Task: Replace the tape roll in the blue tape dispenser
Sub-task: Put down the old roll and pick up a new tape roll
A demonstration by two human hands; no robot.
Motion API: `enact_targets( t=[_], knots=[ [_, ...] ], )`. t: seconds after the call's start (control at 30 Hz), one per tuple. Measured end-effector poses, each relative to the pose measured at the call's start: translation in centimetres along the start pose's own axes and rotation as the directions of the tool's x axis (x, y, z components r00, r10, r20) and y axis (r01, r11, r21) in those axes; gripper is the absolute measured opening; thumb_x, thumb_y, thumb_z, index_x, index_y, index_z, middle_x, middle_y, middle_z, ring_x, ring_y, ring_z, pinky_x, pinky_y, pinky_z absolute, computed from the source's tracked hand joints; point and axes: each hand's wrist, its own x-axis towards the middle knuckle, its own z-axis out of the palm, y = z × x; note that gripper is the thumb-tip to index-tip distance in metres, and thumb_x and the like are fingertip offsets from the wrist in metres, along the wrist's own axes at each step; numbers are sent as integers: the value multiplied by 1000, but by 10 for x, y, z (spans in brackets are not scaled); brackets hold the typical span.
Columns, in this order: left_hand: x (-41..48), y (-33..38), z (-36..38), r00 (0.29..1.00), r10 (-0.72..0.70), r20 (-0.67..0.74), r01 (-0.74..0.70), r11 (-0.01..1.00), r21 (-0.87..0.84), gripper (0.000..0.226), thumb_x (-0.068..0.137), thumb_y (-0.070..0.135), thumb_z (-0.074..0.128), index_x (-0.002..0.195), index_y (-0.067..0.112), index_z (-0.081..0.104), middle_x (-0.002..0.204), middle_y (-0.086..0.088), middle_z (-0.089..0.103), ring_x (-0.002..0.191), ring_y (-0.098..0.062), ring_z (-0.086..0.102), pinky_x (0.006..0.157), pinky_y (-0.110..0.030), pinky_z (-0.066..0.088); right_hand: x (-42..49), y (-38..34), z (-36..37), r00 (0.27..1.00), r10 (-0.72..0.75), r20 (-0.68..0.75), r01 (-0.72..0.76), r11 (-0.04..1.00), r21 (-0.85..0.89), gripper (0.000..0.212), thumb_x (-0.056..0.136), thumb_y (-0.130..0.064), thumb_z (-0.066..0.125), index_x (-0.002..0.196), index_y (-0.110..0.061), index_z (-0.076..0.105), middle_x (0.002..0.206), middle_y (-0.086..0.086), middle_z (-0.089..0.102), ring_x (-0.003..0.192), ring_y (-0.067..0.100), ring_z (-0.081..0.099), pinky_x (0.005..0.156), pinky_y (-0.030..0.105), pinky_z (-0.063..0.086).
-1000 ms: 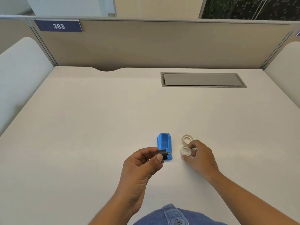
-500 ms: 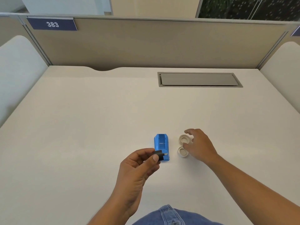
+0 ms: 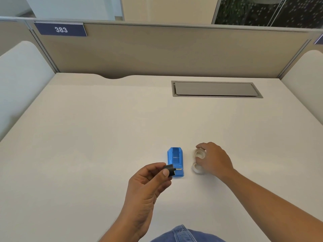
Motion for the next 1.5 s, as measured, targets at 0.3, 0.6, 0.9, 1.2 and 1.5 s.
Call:
enact_targets(
  t=[0.3,0.6,0.9,1.2,1.5],
  knots=[
    [1,1,2,1000,8,4,-8,1000,14,27,65,13,76,91,6,74,94,-15,76,80,-23,70,67,-24,58,-35,-24,-21,982,-127,-141,176,888,425,37,81,-18,69,111,-39,67,106,-12,61,70,5,65,68,19,49],
    [0,2,7,999,39,24,-40,998,41,27,66,14,75,92,5,74,93,-14,77,83,-21,71,67,-23,57,-89,-59,-46,982,-164,-88,182,731,658,32,80,-10,73,96,-36,65,103,-10,64,59,12,69,56,22,54],
    [-4,6,8,993,105,46,-111,985,131,28,66,20,78,92,10,75,96,-15,76,84,-26,69,78,-34,55,-123,-81,-66,965,-253,-75,227,652,723,28,85,-12,72,93,-39,66,84,-5,73,67,29,69,59,39,55],
    [-10,13,11,983,157,95,-172,968,183,25,67,16,81,91,12,75,94,-11,78,84,-20,72,79,-33,54,-134,-87,-75,948,-307,-86,260,590,764,28,79,-11,79,93,-36,72,87,-7,76,75,16,73,70,16,53],
    [-13,12,12,976,180,120,-205,947,249,24,68,20,78,91,19,78,90,-9,78,76,-19,64,68,-28,52,-138,-91,-74,946,-315,-74,260,602,755,25,74,-31,78,97,-40,73,94,-8,77,84,17,74,77,30,58]
  ],
)
